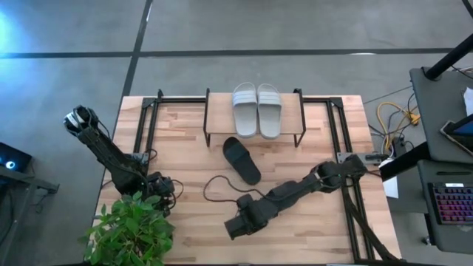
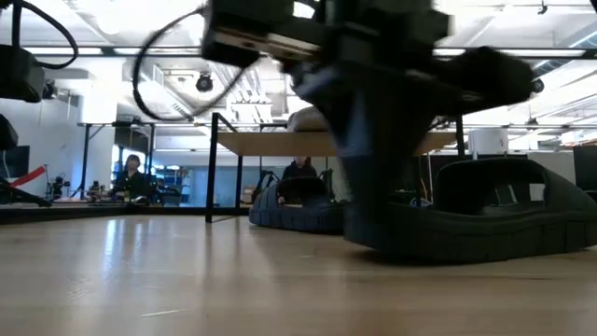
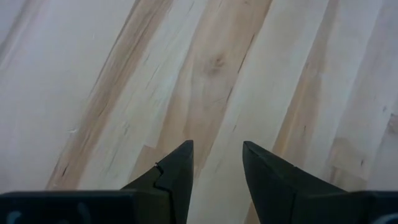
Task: Pick and place slides into the shelf
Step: Put the bottom black slide under the shelf
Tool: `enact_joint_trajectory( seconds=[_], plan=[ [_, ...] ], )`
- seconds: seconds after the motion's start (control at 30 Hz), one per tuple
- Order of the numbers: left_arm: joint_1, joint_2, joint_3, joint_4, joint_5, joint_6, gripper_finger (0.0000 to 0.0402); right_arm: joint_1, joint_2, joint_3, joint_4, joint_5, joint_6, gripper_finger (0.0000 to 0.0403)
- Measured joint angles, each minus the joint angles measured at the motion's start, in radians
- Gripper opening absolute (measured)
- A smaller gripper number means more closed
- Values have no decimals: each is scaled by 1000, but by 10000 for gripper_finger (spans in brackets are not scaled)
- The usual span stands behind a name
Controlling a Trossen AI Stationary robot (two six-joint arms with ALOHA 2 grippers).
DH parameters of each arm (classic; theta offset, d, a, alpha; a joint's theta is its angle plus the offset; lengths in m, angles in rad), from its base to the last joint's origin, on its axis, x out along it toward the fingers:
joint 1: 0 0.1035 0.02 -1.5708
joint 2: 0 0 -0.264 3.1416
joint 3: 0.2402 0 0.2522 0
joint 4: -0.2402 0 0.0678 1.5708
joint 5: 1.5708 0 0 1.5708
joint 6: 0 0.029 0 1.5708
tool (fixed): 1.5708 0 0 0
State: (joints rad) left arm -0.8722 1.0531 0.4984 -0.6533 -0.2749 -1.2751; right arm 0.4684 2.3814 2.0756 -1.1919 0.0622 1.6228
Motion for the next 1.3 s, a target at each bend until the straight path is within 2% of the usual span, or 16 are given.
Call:
enact_joint_trajectory(
  seconds=[0.2, 0.37, 0.53, 0.67, 0.9, 1.1, 1.3],
  plan=[
    [0, 2, -11, 2, -1, 4, 123, 53, -23, -16, -129, -44, 124, 9],
    [0, 1, -14, 3, -2, 9, 123, 98, -40, -18, -316, -55, 264, 9],
    [0, 0, -14, 5, -2, 9, 123, 130, -101, -3, -290, -23, 225, 8],
    [0, -1, -14, 29, 11, 9, 123, 167, -168, -32, -387, -41, 374, 8],
    [0, -3, -13, 107, 23, 50, 123, 242, -364, -340, -339, -152, 650, 8],
    [0, -3, -13, 122, 26, 51, 123, 227, -525, -609, -249, -139, 673, 8],
    [0, -3, -10, 123, 27, 42, 123, 181, -626, -861, 16, -53, 606, 9]
  ],
)
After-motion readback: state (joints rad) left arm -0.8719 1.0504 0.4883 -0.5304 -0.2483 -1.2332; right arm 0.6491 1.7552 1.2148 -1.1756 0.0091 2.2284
